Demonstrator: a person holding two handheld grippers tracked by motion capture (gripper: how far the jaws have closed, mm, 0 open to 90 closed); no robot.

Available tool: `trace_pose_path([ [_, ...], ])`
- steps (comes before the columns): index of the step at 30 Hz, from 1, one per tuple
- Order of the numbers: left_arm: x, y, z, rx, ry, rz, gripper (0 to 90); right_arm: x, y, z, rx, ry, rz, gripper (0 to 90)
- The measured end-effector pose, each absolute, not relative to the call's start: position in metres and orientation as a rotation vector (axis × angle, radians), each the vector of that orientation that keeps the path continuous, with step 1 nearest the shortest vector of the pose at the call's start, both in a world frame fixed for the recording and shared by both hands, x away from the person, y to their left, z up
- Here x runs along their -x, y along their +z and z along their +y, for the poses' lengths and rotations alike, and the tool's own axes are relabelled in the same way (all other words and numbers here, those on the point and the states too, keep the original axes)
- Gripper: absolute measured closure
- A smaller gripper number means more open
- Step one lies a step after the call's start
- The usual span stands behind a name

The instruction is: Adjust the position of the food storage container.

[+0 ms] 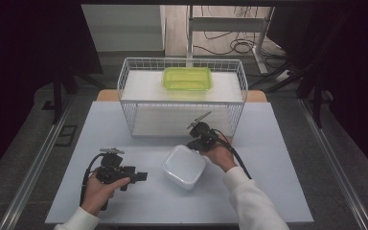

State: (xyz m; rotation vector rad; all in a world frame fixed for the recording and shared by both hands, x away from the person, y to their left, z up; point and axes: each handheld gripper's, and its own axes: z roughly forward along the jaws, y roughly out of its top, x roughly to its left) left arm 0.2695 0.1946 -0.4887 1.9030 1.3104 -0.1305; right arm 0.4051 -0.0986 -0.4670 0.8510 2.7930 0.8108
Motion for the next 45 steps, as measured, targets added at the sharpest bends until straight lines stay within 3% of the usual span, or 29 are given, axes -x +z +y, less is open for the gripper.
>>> trace_pose_path([
  [14,-0.271,-0.49,0.208,-1.864,-0.13,1.346,30.3,-0.379,-0.47,-0.042,-0.589,0.805,2.911,89.4],
  [22,-0.271,-0.491,0.21,-1.866,-0.128,1.354,30.2,-0.374,-0.471,-0.036,-0.565,0.806,2.924,89.4],
  [28,-0.271,-0.491,0.212,-1.853,-0.123,1.361,30.2,-0.372,-0.458,-0.055,-0.612,0.883,2.858,89.4],
  [38,-0.27,-0.491,0.211,-1.846,-0.109,1.365,30.1,-0.351,-0.436,-0.129,-0.81,1.012,2.748,88.2],
  [40,-0.27,-0.491,0.21,-1.836,-0.095,1.368,30.3,-0.345,-0.435,-0.14,-0.876,1.033,2.718,77.5],
  [41,-0.27,-0.491,0.21,-1.835,-0.092,1.367,30.4,-0.338,-0.435,-0.151,-0.947,1.065,2.675,60.3],
  [42,-0.269,-0.491,0.21,-1.829,-0.089,1.367,30.4,-0.338,-0.435,-0.151,-0.947,1.065,2.675,60.3],
  [45,-0.269,-0.49,0.21,-1.814,-0.081,1.366,30.6,-0.328,-0.438,-0.166,-1.049,1.15,2.615,42.7],
])
